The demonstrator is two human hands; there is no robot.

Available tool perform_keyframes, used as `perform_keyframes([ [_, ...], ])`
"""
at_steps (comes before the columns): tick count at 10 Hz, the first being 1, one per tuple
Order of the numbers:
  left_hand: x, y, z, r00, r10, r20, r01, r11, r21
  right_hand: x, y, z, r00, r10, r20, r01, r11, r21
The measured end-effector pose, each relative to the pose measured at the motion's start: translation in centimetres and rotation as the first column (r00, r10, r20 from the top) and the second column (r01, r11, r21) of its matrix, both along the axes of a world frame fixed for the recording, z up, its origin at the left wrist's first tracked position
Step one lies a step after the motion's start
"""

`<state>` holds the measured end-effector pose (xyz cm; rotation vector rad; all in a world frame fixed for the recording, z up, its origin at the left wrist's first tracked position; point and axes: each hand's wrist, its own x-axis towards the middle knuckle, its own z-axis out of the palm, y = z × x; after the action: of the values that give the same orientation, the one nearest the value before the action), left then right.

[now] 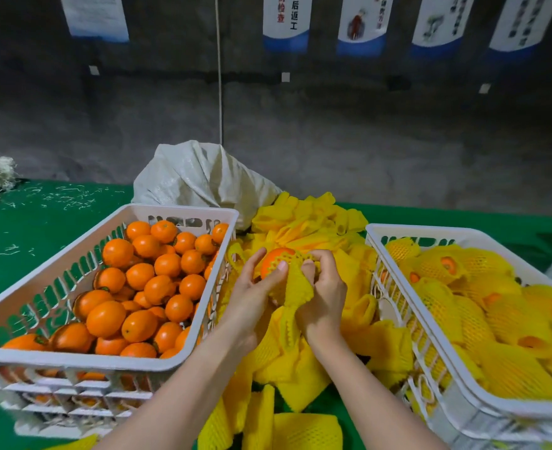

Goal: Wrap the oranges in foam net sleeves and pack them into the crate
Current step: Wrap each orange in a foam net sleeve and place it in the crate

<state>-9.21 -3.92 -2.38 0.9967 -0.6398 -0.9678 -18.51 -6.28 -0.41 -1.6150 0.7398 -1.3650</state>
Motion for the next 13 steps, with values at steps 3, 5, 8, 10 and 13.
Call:
perform_keyframes([
  [3,-1.7,-1.6,-0.8,0.993,0.078,-0.089,-0.074,0.996,0.05,-1.2,-2.0,-3.0,0.996,-0.09,0.025,0.093,0.98,-0.177],
  [5,-2.0,-1.3,-0.4,0.963,-0.003,-0.271,0.031,0.994,0.101,-2.6,-5.8,-1.3,0.999,-0.017,0.04,0.018,0.999,-0.038],
  [8,-2.1,-2.0,0.4,0.9,0.069,-0.431,-0.014,0.991,0.13,-1.7,-6.3,-2.9,0.964,0.238,0.122,-0.266,0.898,0.35],
  [10,-1.0,-2.2,0.0,0.947,0.224,-0.232,-0.175,0.961,0.215,-2.4,-6.7,-2.8,0.941,0.336,0.038,-0.301,0.779,0.551],
  [13,-1.1,-2.2,-0.9,0.618,0.469,0.63,-0.532,0.84,-0.104,-1.1,-4.7,-3.7,0.943,0.301,0.141,-0.32,0.708,0.629],
])
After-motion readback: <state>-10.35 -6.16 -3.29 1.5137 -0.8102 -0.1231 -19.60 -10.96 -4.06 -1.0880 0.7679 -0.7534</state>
